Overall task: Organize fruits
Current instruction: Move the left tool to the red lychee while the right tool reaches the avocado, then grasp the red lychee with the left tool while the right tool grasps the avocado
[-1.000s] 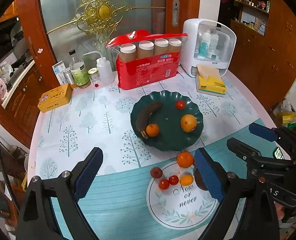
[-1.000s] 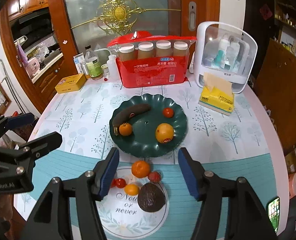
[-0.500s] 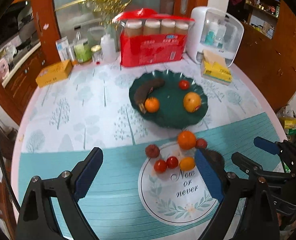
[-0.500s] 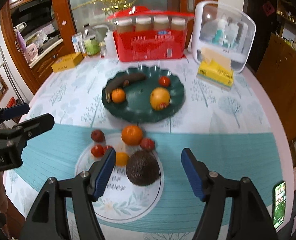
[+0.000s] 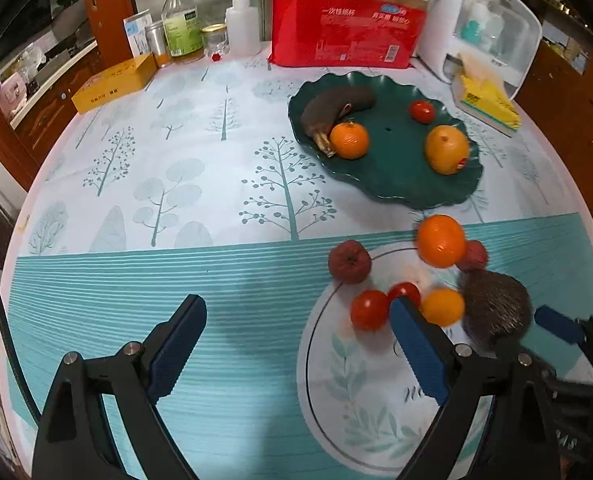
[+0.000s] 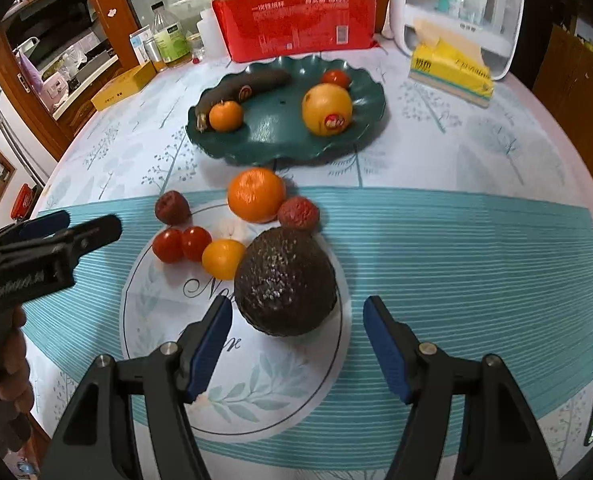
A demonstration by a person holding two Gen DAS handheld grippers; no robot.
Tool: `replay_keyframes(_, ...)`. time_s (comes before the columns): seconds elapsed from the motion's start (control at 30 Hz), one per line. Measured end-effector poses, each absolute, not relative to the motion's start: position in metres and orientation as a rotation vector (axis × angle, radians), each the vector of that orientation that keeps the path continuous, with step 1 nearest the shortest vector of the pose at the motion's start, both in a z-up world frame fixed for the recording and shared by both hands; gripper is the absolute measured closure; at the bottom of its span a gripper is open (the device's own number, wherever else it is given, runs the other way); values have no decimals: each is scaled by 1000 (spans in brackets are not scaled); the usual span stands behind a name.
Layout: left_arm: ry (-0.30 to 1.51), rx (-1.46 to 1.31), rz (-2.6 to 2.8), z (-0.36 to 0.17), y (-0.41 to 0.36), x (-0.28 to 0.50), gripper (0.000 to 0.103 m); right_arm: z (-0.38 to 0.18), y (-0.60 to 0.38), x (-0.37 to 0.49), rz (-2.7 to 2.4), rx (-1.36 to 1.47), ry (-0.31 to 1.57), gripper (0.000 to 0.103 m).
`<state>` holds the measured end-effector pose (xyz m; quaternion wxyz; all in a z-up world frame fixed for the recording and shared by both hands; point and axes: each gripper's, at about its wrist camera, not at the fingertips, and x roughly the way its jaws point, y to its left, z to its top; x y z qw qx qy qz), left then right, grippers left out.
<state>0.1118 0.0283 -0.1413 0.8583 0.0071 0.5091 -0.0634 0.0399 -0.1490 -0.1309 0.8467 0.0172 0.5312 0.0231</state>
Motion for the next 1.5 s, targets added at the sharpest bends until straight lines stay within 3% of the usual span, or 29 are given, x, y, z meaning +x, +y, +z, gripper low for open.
replay_keyframes(0.37,1099,-20,-174,-169,9,145,20,-154,-147,54,61,86,1145,34)
replay_keyframes(0.53,1130,-49,-213,-177,5,153,43,-157,-149,58,63,118,1134,34)
replay_keyframes(0.77,1155,-71,-232,-187,4,160,56,-156,-153,61,62,132,1098,35)
replay_keyframes(0.87,1156,-76,-226,-187,2,163,59,-157,-153,61,82,144,1090,41)
replay_keyframes(1.0,1160,-91,-243,-187,0,164,73,-156,-150,61,76,124,1080,41)
replay_keyframes(1.5,1101,5,-268,-150,1,138,74,-147,-144,45,45,109,1106,42)
